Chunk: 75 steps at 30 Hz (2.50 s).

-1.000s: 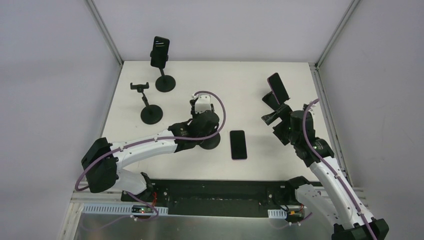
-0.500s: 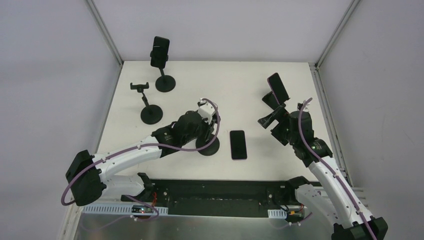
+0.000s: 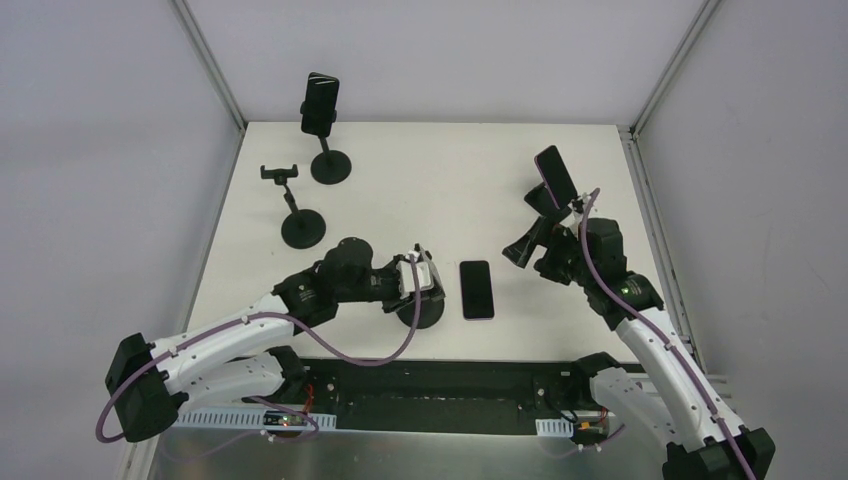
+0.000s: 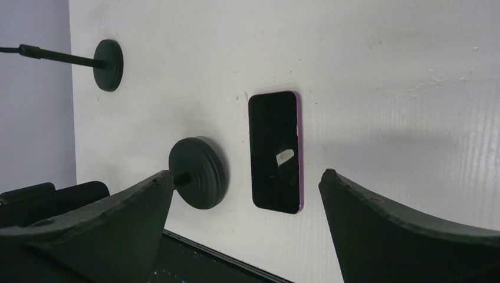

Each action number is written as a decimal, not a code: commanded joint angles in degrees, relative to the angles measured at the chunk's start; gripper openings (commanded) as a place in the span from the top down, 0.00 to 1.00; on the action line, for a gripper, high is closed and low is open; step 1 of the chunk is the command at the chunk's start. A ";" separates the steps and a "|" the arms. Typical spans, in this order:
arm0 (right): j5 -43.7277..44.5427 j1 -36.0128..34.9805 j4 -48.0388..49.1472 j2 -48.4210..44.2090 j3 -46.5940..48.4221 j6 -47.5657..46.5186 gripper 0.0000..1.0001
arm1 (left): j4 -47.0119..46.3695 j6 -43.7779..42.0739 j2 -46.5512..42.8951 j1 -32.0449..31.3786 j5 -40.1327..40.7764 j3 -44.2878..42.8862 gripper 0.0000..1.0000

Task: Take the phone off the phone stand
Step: Adjust the phone stand with the phone at the center of the board, then remove the phone from the phone stand.

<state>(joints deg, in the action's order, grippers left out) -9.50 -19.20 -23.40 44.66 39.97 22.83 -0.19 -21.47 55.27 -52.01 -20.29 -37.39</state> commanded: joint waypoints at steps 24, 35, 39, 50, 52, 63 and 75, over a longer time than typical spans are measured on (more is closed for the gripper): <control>-2.02 0.79 -1.84 3.25 5.67 -3.05 0.01 | 12.23 -13.53 12.10 13.79 -28.36 -9.64 0.64; -3.33 1.00 -1.93 4.79 7.86 -2.10 0.01 | 12.23 -12.09 8.67 13.82 -23.88 -10.21 0.25; -1.98 1.05 0.13 4.89 8.40 0.17 0.01 | 11.68 -11.15 6.37 13.79 -23.41 -9.92 0.21; -5.99 1.05 -2.13 9.31 15.67 1.09 0.01 | 8.21 -0.87 1.86 13.78 -18.16 -9.82 0.08; -7.22 1.02 -0.99 9.34 15.61 -0.48 0.01 | 7.21 1.46 1.40 13.78 -18.40 -9.43 0.09; -10.36 1.23 -2.62 11.41 17.13 -2.37 0.01 | 1.20 8.84 1.39 13.48 -17.72 -6.98 0.24; -9.82 1.35 -2.75 10.91 16.68 -2.44 0.01 | -0.98 8.38 4.39 12.20 -15.16 -7.26 0.26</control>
<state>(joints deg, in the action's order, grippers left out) -18.50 -18.22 -26.46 56.21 54.76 21.32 2.42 -13.85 59.29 -39.40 -36.34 -44.21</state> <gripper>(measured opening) 0.993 0.750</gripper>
